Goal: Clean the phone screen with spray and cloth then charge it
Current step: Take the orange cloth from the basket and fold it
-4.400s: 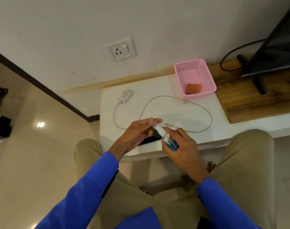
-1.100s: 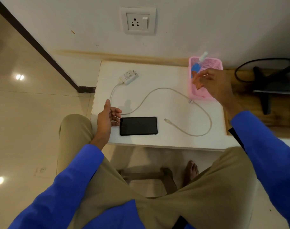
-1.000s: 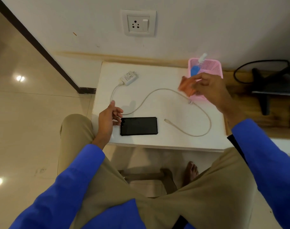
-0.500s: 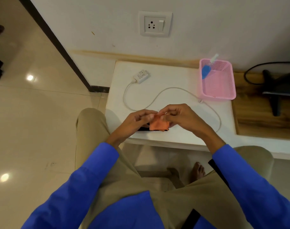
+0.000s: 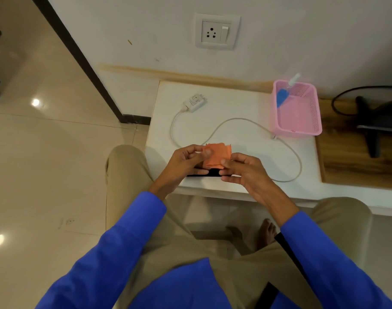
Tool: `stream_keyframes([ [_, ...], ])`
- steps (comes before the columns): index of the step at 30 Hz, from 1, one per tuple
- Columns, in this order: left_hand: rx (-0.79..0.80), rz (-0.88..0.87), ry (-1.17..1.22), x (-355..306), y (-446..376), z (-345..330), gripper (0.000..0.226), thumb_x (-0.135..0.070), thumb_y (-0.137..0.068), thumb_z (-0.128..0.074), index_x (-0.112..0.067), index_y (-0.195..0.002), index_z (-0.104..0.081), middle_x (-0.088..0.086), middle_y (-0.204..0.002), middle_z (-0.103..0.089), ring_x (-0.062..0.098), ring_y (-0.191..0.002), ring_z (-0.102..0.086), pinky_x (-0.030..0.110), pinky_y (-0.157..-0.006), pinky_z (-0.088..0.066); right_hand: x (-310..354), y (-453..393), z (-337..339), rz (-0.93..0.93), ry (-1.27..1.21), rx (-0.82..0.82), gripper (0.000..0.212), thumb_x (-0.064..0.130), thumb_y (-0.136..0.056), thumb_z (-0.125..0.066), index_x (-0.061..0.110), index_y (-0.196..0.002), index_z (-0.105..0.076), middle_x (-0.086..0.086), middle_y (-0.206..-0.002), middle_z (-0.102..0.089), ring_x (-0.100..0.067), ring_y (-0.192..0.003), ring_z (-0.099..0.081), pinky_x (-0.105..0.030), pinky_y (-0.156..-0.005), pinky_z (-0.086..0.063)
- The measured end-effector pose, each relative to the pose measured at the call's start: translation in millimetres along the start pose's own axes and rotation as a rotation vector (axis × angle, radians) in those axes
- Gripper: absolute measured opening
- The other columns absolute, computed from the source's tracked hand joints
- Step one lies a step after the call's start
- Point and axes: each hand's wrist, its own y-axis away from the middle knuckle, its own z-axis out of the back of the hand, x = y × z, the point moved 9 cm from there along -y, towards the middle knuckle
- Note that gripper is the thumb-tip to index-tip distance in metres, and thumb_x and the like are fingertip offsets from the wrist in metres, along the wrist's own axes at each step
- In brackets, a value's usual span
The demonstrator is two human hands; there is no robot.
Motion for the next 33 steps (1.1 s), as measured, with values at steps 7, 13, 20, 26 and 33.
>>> stream_keyframes([
  [7,0.055,-0.036,-0.074,-1,1,-10,0.063,-0.019,-0.083,-0.09,-0.028,-0.135,-0.055,0.015,-0.107,-0.077,0.031,-0.1,-0.077,0.037,-0.088,-0.063,2,2,11,0.053,-0.067,-0.099,0.033,0.011,-0.085,-0.084,0.007,-0.115,-0.074,-0.019,-0.098,-0.078,-0.033,-0.088,-0.077,-0.039,-0.077,-0.064],
  [13,0.031,-0.082,-0.104,-3,2,-11,0.03,-0.013,-0.092,-0.081,-0.012,-0.12,-0.072,0.021,-0.11,-0.074,0.038,-0.104,-0.074,0.04,-0.093,-0.062,8,6,10,0.103,-0.051,-0.032,0.04,0.002,-0.081,-0.085,0.006,-0.118,-0.071,-0.021,-0.097,-0.077,-0.036,-0.092,-0.077,-0.039,-0.078,-0.064],
  [20,0.098,0.043,-0.106,9,4,-20,0.035,-0.016,-0.096,-0.076,-0.01,-0.129,-0.067,0.018,-0.116,-0.076,0.035,-0.109,-0.074,0.046,-0.101,-0.059,20,16,-2,0.188,0.134,0.061,0.038,0.011,-0.082,-0.086,0.018,-0.118,-0.076,-0.012,-0.105,-0.079,-0.028,-0.101,-0.076,-0.037,-0.084,-0.064],
  [26,0.256,0.077,-0.061,14,6,-37,0.034,-0.021,-0.109,-0.055,-0.006,-0.139,-0.062,0.013,-0.13,-0.073,0.031,-0.123,-0.069,0.045,-0.11,-0.053,27,16,-3,0.206,0.15,0.029,0.02,0.012,-0.089,-0.077,0.017,-0.108,-0.08,-0.009,-0.105,-0.079,-0.024,-0.102,-0.076,-0.032,-0.085,-0.062],
  [33,-0.097,-0.045,0.172,3,0,5,0.027,-0.032,-0.099,-0.072,-0.014,-0.119,-0.076,0.015,-0.121,-0.076,0.032,-0.11,-0.075,0.042,-0.101,-0.059,28,13,16,0.194,0.149,-0.138,0.016,0.021,-0.088,-0.076,0.023,-0.102,-0.082,0.002,-0.108,-0.079,-0.014,-0.104,-0.074,-0.036,-0.091,-0.061],
])
